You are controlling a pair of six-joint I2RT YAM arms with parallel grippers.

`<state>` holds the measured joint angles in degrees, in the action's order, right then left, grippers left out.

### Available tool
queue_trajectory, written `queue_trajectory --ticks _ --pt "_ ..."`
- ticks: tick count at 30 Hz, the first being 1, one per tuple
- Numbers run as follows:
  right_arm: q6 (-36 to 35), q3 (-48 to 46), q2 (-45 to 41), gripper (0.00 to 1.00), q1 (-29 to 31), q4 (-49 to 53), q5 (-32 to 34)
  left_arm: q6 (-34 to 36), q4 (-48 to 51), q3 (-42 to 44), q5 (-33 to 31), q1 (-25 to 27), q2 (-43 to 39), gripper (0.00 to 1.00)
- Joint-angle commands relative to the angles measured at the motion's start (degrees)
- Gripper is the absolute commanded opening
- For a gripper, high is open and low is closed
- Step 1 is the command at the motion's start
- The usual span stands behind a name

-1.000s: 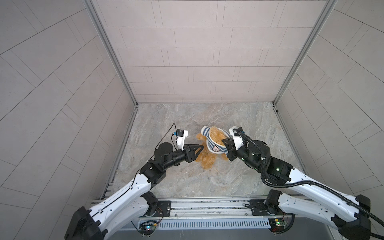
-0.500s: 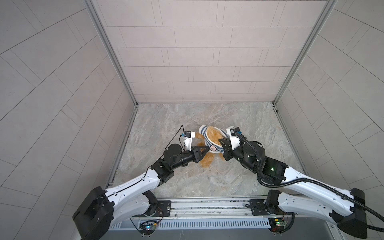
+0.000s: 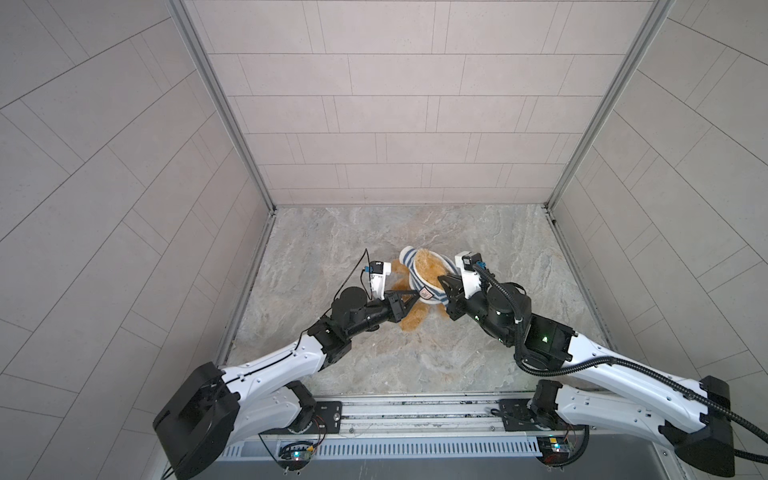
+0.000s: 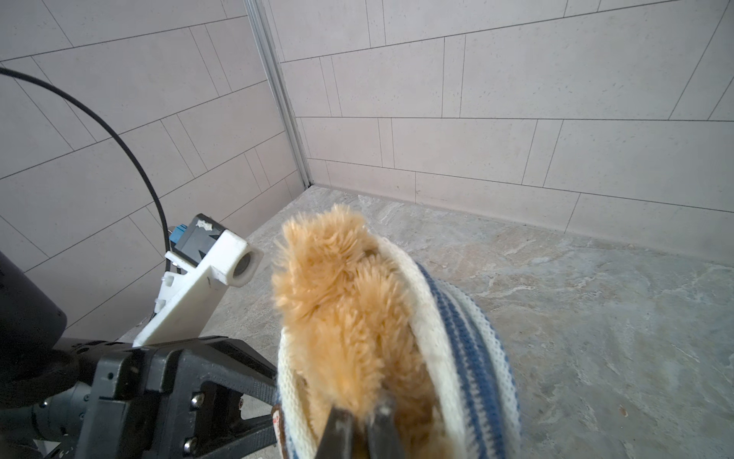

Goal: Dress the teddy bear
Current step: 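Lower the bear toward the floor with both grippers still holding the sweater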

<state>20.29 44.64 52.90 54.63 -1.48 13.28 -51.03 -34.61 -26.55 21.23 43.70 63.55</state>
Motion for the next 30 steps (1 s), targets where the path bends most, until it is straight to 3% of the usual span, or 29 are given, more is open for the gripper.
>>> queue_trajectory --ticks 1,5,18,23,30 --pt "1.50 0.26 -1.78 0.00 0.39 -4.36 1.22 0.14 -2.83 0.62 -0.58 0.33 0.43 0.16" --pt "1.54 0.18 -2.08 0.00 0.39 -4.15 1.70 -0.04 -3.16 1.01 -0.76 0.33 0.65 0.00" --pt "1.79 -0.17 -4.01 0.00 0.39 -2.99 3.60 0.34 -3.43 4.50 -2.26 0.33 2.36 0.00" --pt "3.09 -0.27 -5.00 0.00 0.39 -3.69 3.36 1.97 -0.28 4.00 -3.30 -0.66 6.51 0.00" --pt "4.02 0.58 -7.36 0.00 1.18 -3.18 3.07 0.98 -3.05 5.67 -3.13 -3.73 11.88 0.00"
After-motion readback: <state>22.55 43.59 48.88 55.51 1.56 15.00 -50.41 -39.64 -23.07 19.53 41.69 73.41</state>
